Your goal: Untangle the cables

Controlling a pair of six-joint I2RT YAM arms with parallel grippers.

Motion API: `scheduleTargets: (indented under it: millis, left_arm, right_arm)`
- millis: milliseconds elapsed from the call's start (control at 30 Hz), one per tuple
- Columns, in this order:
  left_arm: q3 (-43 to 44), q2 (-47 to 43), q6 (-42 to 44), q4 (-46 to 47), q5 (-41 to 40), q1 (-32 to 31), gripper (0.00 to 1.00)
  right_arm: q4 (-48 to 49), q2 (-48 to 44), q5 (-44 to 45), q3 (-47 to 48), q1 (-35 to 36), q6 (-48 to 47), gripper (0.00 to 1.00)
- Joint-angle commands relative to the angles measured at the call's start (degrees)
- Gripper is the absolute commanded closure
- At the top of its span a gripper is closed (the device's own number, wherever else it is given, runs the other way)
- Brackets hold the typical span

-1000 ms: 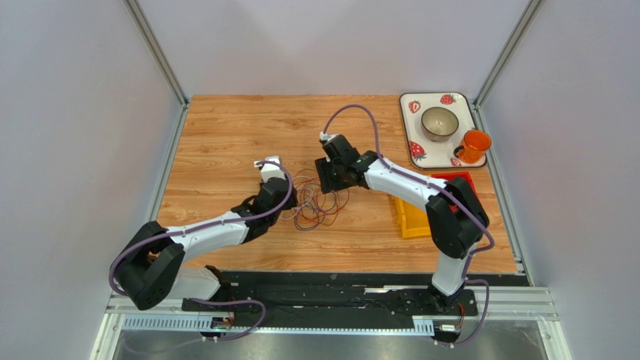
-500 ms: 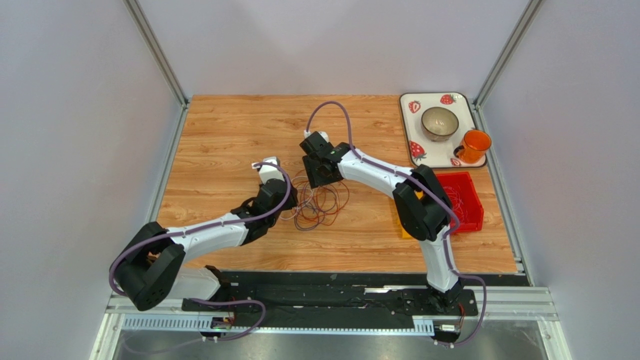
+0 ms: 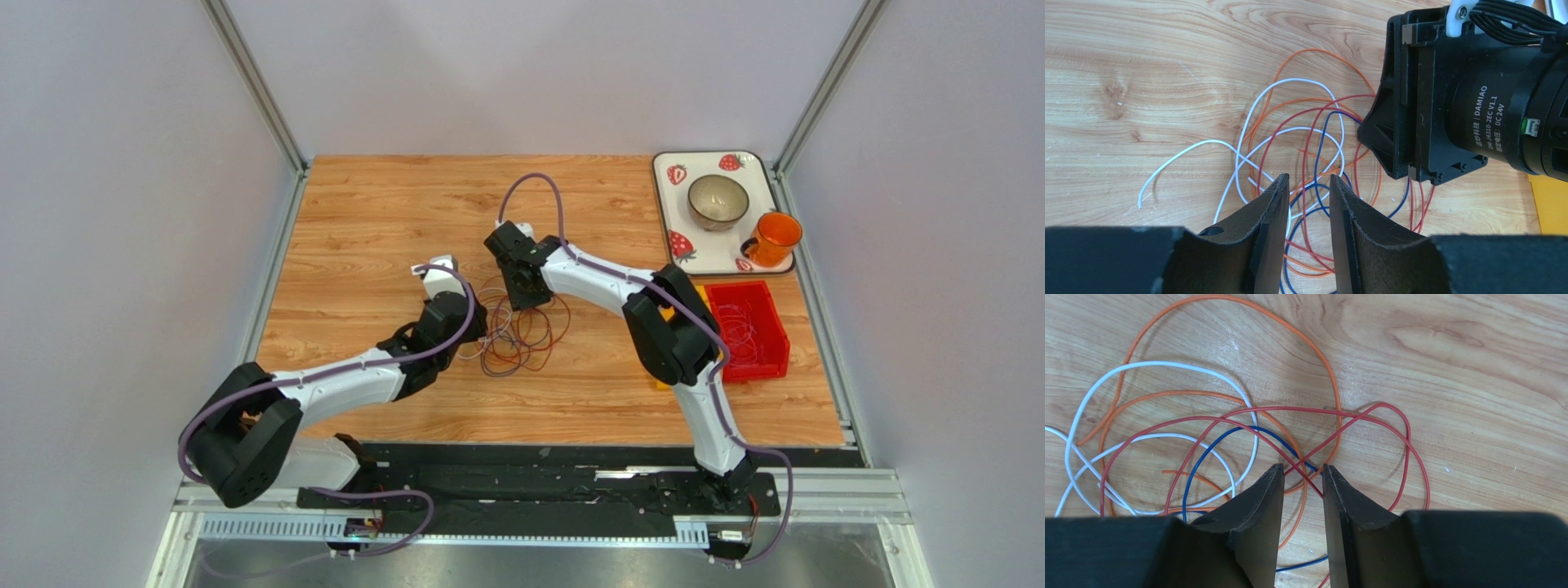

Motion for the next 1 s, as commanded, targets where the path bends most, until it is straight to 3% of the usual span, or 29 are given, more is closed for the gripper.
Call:
scheduleTargets:
  millis: [0,233,433,733,967]
  left_arm:
    - [0.3,-0.2,0.1,2.5,0.9,-0.1,0.61]
    - [0.7,0.1,0.4,2.4,1.4,-0.1,0.62]
    - [0.9,0.3,0.6,2.4,1.5,0.0,0.63]
    - [0.9,0.4,0.7,2.4,1.5,0.0,0.64]
    - [0.9,0.4,0.8,2.5,1.6,0.0,0.65]
  right_arm:
    - [0.7,0.1,1.4,2.8,0.3,1.3,0.67]
    - [1.0,0.9,0.5,3.3,0.4,2.3,0.59]
    - [1.1,1.7,0.8,4.1,0.4,2.4,0.63]
    - [-0.2,2.3,2.2,5.0,0.4,3.0,1.00]
    - [-3.8,-1.9,6.4,5.8,1.1,2.4,1.00]
